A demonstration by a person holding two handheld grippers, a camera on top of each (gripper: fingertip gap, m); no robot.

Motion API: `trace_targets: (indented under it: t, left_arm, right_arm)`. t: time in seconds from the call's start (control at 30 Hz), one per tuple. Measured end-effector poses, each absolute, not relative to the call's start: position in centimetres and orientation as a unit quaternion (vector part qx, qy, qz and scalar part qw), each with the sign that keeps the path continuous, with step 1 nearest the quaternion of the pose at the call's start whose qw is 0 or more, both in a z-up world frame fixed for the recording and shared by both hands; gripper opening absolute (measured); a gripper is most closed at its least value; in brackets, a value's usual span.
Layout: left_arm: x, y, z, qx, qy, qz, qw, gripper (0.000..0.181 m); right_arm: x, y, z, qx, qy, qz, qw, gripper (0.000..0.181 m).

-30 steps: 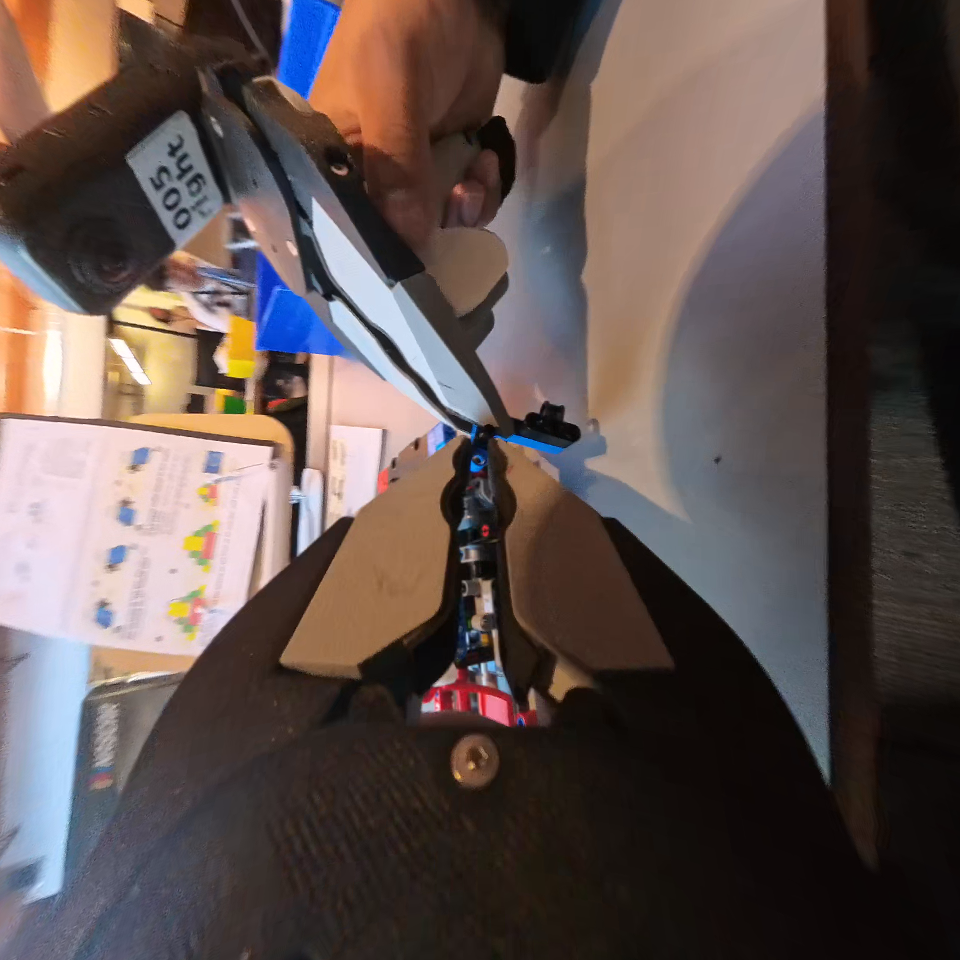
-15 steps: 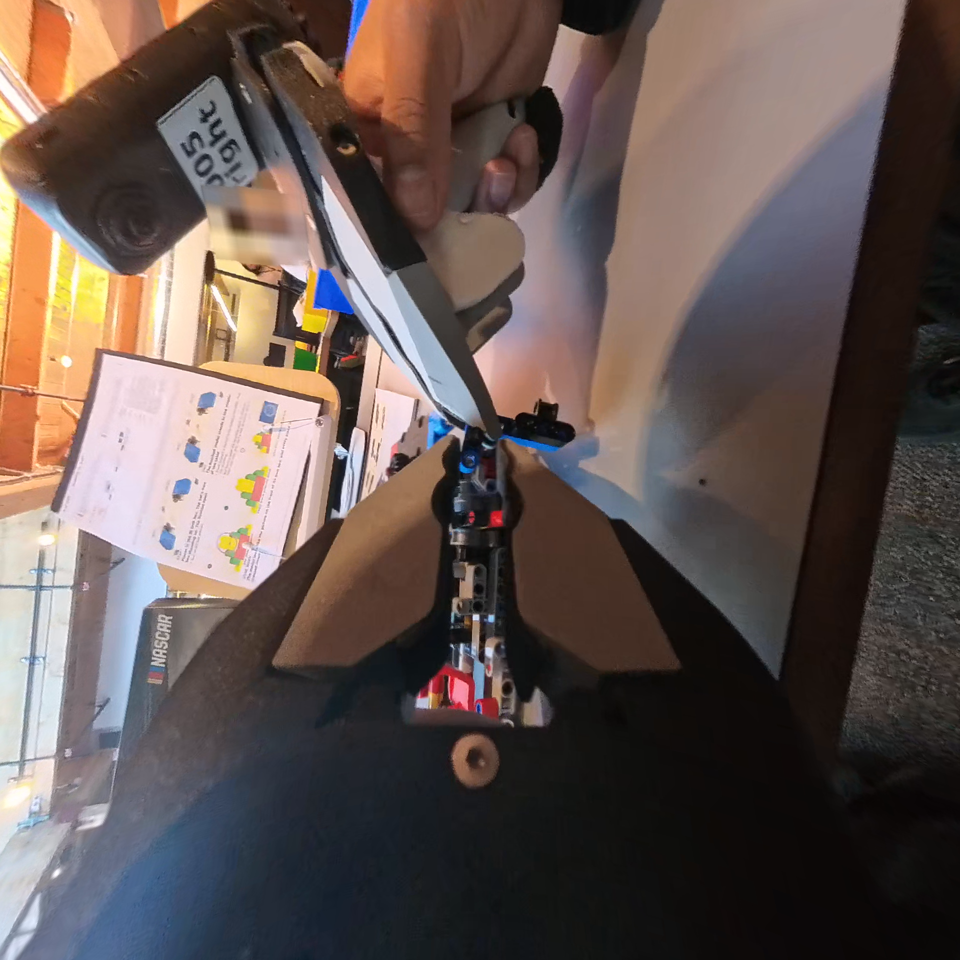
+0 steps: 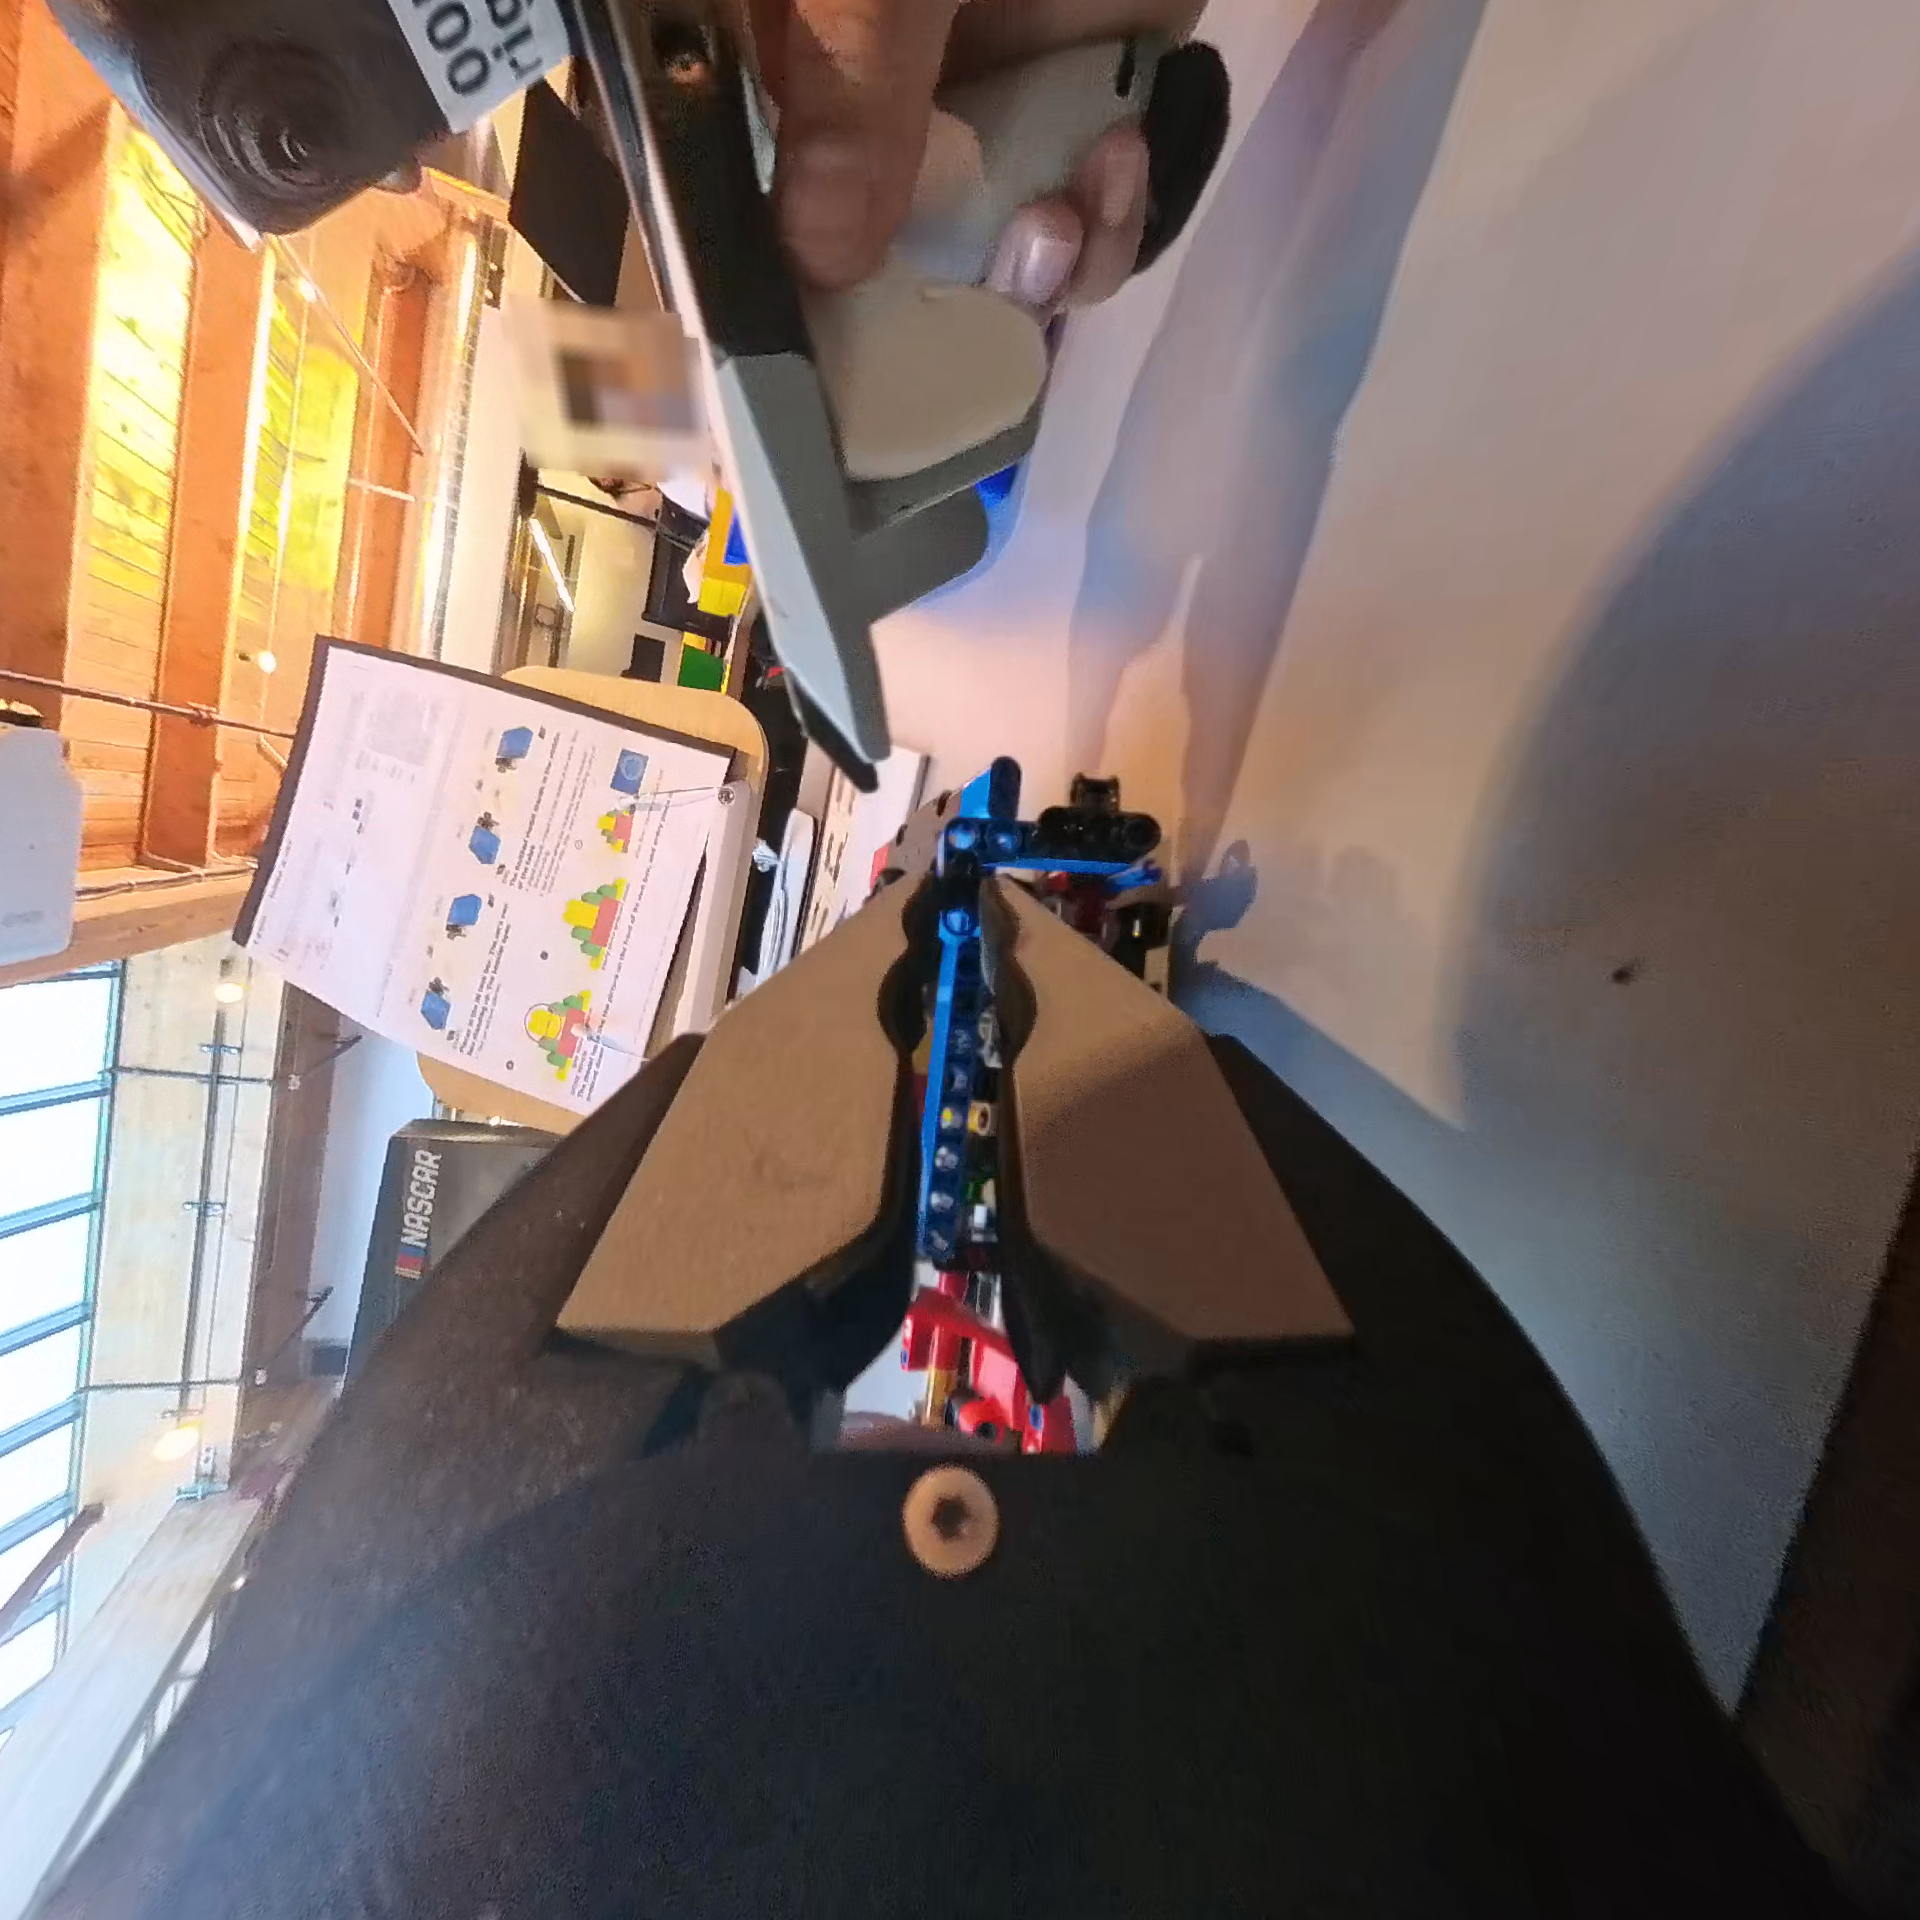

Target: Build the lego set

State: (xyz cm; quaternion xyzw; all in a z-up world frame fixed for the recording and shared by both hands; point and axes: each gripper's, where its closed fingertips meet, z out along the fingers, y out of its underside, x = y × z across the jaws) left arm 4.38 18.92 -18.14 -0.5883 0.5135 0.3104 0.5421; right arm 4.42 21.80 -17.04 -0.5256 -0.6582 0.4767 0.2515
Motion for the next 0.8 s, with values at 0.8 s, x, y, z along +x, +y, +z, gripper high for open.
trace_targets:
  t: [0.8]
  left_arm:
    - [4.2,19.7,-18.9,-0.535,0.536,0.343,0.556,0.005]
  right_arm:
    - [1.0,22.7,-21.0,-0.444,-0.767,0.412,0.212,0.109]
